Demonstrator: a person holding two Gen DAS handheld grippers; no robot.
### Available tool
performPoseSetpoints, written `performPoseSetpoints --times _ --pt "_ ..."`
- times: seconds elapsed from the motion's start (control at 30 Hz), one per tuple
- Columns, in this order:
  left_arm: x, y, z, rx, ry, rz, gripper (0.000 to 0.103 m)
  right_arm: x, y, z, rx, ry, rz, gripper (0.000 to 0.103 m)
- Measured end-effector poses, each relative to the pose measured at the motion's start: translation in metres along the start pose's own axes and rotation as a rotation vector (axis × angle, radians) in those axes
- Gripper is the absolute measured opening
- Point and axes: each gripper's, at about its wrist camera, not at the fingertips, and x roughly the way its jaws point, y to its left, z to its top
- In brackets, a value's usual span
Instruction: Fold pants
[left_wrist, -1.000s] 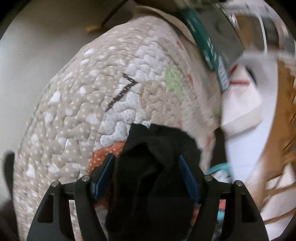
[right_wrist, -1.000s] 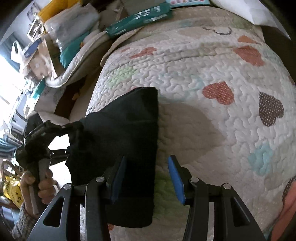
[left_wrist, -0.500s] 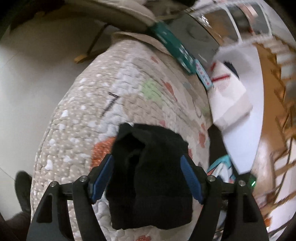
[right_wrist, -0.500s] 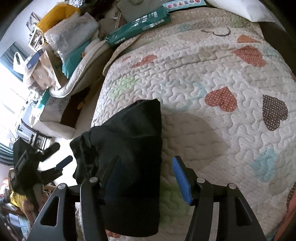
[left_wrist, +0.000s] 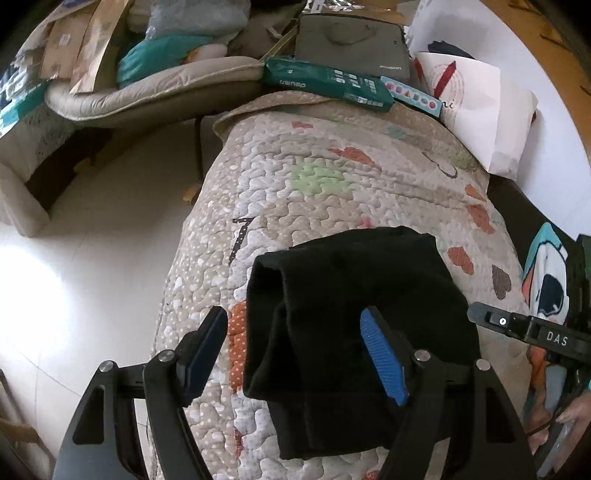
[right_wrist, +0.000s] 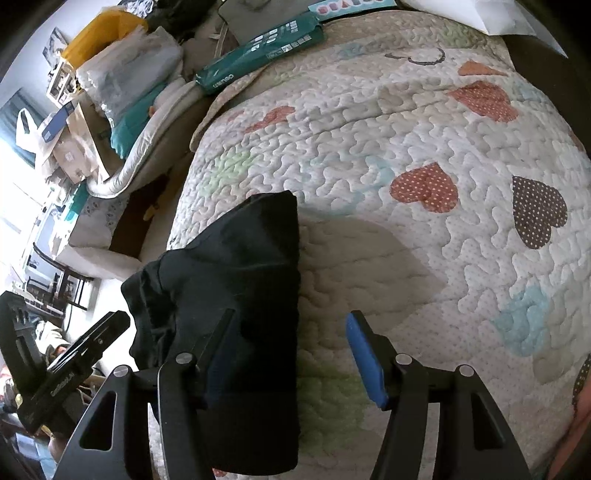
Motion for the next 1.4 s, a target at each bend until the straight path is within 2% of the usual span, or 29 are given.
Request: performPoseSetpoints --times 0.2,1.1,1.27,1.4 --pt "-0.002 -0.007 0.001 0.031 -0.008 0.002 0.074 0.005 0.005 0.002 -0.013 0.003 -0.007 0.065" --pt "-0.006 -0.011 0.002 0.044 -0.008 -0.019 0.074 0.012 0.007 0.009 -0.015 0.008 -0.007 0.067" --pt "-0.006 -0.009 0.004 0.025 -0.005 -0.021 0.074 0.012 0.007 0.008 -0.014 0.008 -0.007 0.067" --pt "-0.010 0.002 0.007 -0.027 -0.022 -0.033 0.074 0.012 0.006 0.011 -0.004 0.001 -0.001 0.068"
